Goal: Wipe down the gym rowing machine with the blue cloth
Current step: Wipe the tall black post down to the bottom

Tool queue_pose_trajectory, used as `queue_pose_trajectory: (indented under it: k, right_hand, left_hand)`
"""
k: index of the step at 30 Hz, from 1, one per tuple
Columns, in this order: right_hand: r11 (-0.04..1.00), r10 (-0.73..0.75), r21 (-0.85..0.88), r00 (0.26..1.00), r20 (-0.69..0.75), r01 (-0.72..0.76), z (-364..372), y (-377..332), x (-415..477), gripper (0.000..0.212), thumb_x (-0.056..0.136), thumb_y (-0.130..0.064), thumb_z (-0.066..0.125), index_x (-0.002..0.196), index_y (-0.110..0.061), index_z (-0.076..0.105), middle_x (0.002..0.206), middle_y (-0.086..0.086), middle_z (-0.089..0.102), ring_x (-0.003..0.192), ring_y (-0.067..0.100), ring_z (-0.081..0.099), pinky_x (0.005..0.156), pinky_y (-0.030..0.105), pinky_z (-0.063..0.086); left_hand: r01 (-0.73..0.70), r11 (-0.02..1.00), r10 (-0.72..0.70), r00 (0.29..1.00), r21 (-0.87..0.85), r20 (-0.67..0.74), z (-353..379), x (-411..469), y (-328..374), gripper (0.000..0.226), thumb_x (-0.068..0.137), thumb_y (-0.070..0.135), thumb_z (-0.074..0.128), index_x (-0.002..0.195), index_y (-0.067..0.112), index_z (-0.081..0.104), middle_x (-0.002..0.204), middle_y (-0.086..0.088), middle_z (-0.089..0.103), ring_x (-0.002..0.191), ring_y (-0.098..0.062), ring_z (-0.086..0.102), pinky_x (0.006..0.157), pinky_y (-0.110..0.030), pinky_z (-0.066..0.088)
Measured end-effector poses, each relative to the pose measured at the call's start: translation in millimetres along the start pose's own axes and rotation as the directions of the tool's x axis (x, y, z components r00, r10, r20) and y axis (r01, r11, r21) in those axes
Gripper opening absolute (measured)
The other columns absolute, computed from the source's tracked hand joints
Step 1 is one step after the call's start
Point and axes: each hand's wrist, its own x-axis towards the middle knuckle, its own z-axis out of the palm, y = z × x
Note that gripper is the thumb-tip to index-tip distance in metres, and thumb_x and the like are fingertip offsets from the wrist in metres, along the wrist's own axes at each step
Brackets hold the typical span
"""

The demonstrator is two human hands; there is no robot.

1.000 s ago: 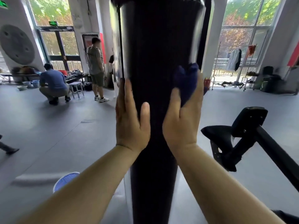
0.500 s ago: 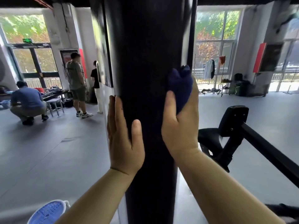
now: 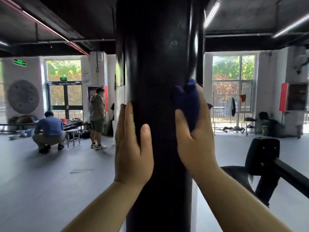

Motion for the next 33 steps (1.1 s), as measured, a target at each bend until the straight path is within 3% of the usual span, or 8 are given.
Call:
queue_pose_trajectory:
  k: [7,9,12,14,18,22,27,33]
  right_hand:
    - [0.996,0.004,-0.094,0.998,0.062,0.002,-2.4,22.0,-69.8,0.068,0.085,-0.052,0.048,0.146,-0.056,0.019,0.155,-0.021,0.033,0.141,-0.001,0.032,0.111,0.015,0.029]
    - [0.999,-0.033,-0.039,0.998,0.059,0.036,-3.6,19.1,-32.8,0.059,0.089,-0.047,0.05,0.145,-0.045,0.033,0.136,-0.017,0.053,0.122,-0.001,0.051,0.099,0.021,0.041]
    - [0.995,0.036,0.092,0.999,0.028,-0.039,-3.6,9.3,1.0,0.031,0.097,-0.039,0.052,0.128,-0.036,0.051,0.093,-0.012,0.064,0.078,-0.005,0.061,0.066,0.007,0.042]
    - [0.992,0.05,0.113,0.999,0.004,-0.05,0.3,15.0,-18.9,0.02,0.099,-0.033,0.053,0.118,-0.037,0.052,0.092,-0.014,0.063,0.076,-0.009,0.059,0.06,0.002,0.04]
    - [0.998,-0.013,0.057,1.0,0.007,0.012,-0.9,26.7,-68.6,0.03,0.098,-0.033,0.051,0.122,-0.05,0.043,0.103,-0.02,0.062,0.089,-0.006,0.059,0.068,0.004,0.04]
    - [0.999,-0.051,-0.018,0.998,-0.028,0.051,-0.4,17.5,-21.0,0.045,0.099,-0.033,0.051,0.143,-0.036,0.04,0.126,-0.004,0.059,0.113,0.014,0.059,0.094,0.03,0.045]
    - [0.968,-0.237,-0.082,0.971,0.011,0.237,3.3,19.3,-36.3,0.051,0.097,-0.023,0.057,0.143,-0.04,0.043,0.159,-0.017,0.026,0.135,-0.002,0.034,0.111,0.015,0.028]
    - [0.882,-0.346,-0.238,0.901,0.263,0.408,-15.3,53.6,-118.3,0.06,0.087,-0.033,0.05,0.142,-0.053,0.036,0.158,-0.034,-0.001,0.149,-0.001,0.006,0.118,0.026,0.019]
  left_hand:
    - [-0.048,0.999,0.048,0.998,0.012,-0.035,2.5,-4.5,-13.1,0.068,0.091,0.059,0.023,0.155,0.036,0.017,0.16,0.018,0.019,0.146,0.006,0.012,0.117,-0.02,0.013]
    - [-0.038,0.999,0.038,0.999,0.022,-0.035,3.1,-7.6,-15.0,0.069,0.091,0.062,0.026,0.155,0.038,0.015,0.161,0.018,0.018,0.146,0.007,0.01,0.115,-0.017,0.011]
    - [-0.062,0.998,0.062,0.998,0.024,-0.025,2.5,-15.0,-17.8,0.065,0.094,0.059,0.025,0.154,0.041,0.011,0.161,0.019,0.014,0.146,0.004,0.009,0.118,-0.022,0.011]
    - [-0.064,0.998,0.065,0.998,0.025,-0.014,2.0,-23.0,-18.7,0.062,0.096,0.058,0.025,0.154,0.042,0.008,0.162,0.018,0.012,0.147,0.002,0.009,0.121,-0.029,0.014]
    - [-0.082,0.996,0.083,0.996,0.042,-0.029,3.3,-39.8,-23.4,0.068,0.092,0.053,0.029,0.156,0.036,0.01,0.163,0.014,0.012,0.148,-0.002,0.009,0.119,-0.027,0.012]
    - [-0.08,0.996,0.079,0.997,-0.05,-0.027,3.6,-38.4,-29.9,0.06,0.099,0.052,0.031,0.155,0.037,0.015,0.162,0.016,0.016,0.147,0.0,0.012,0.122,-0.036,0.017]
    - [-0.032,0.981,0.026,0.999,-0.192,-0.034,-1.3,-41.4,-30.3,0.047,0.105,0.035,0.035,0.151,0.041,0.027,0.158,0.02,0.024,0.144,0.004,0.018,0.121,-0.028,0.015]
    - [-0.027,0.971,0.023,1.0,-0.237,-0.021,-6.2,-52.3,-32.2,0.045,0.106,0.029,0.031,0.149,0.041,0.032,0.158,0.021,0.025,0.142,0.008,0.019,0.112,-0.014,0.014]
